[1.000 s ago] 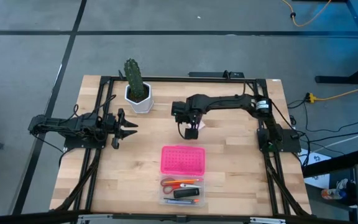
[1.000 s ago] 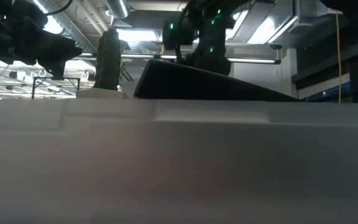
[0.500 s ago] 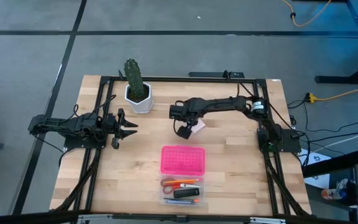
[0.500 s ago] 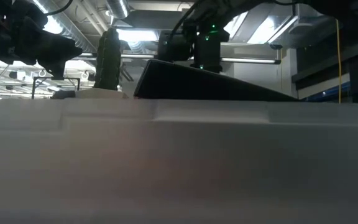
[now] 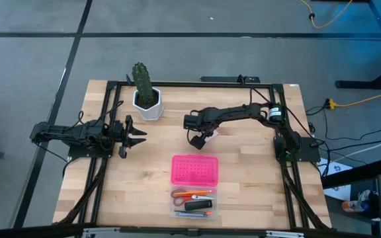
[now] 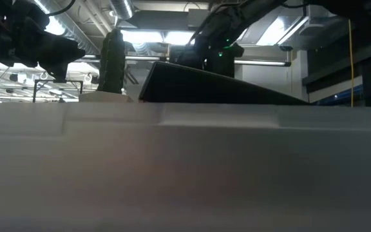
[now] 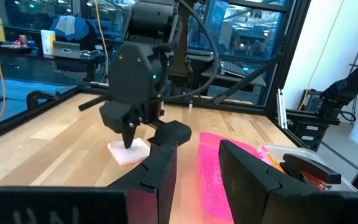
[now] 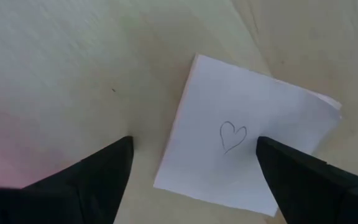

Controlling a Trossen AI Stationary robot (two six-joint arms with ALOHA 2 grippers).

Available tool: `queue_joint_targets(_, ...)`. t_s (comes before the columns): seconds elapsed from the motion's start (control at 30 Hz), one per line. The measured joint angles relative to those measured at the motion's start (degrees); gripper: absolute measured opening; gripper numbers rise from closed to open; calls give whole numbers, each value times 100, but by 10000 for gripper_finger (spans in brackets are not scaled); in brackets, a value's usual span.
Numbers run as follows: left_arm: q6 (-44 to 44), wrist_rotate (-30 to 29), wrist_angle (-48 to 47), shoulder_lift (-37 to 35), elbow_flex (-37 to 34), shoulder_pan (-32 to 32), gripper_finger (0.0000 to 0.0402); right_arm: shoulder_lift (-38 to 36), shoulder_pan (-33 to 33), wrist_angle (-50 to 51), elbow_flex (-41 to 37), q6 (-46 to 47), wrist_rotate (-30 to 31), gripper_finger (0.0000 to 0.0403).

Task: Pack school essentials
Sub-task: Put the pink sticky notes into the pencil case

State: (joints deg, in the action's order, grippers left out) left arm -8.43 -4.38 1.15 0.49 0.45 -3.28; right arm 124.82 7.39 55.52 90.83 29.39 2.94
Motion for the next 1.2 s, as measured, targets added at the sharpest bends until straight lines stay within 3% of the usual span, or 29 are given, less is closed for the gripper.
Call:
queue_joint_targets(0.23, 0, 1, 1, 0, 2, -1, 114, 4, 35, -184, -74, 33, -3, 330)
queue_joint_targets(0.63, 0, 2, 0, 0, 0, -1, 114, 0, 226, -333, -204, 49, 211, 210)
queue_joint_targets(1.2, 1, 0, 1, 0, 1, -1, 114, -71, 237, -65, -60, 43, 263, 131)
